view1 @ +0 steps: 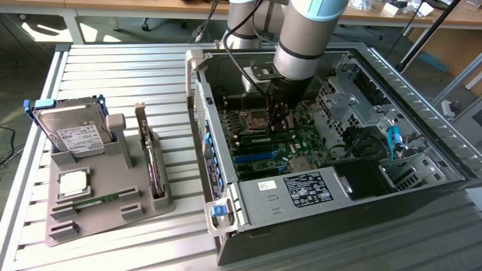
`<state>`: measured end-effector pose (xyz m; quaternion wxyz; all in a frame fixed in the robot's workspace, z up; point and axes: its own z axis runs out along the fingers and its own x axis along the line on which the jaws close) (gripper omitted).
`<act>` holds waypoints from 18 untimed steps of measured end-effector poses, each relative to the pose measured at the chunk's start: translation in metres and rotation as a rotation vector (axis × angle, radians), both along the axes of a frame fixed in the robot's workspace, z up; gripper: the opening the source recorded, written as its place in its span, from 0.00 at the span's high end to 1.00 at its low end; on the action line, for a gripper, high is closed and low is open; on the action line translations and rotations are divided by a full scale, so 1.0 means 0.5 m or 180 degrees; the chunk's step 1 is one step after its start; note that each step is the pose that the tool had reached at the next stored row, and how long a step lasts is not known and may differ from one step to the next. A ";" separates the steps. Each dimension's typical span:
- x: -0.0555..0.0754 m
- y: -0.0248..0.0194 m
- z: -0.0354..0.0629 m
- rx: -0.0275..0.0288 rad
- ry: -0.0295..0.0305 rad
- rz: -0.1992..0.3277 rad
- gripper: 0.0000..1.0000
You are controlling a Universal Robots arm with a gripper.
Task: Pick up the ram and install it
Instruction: 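Press down the ram until it locks into place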
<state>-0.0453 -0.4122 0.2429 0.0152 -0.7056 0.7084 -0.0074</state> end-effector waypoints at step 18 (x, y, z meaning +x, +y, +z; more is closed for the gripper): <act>-0.032 -0.0004 -0.023 -0.0001 -0.0011 0.0000 0.89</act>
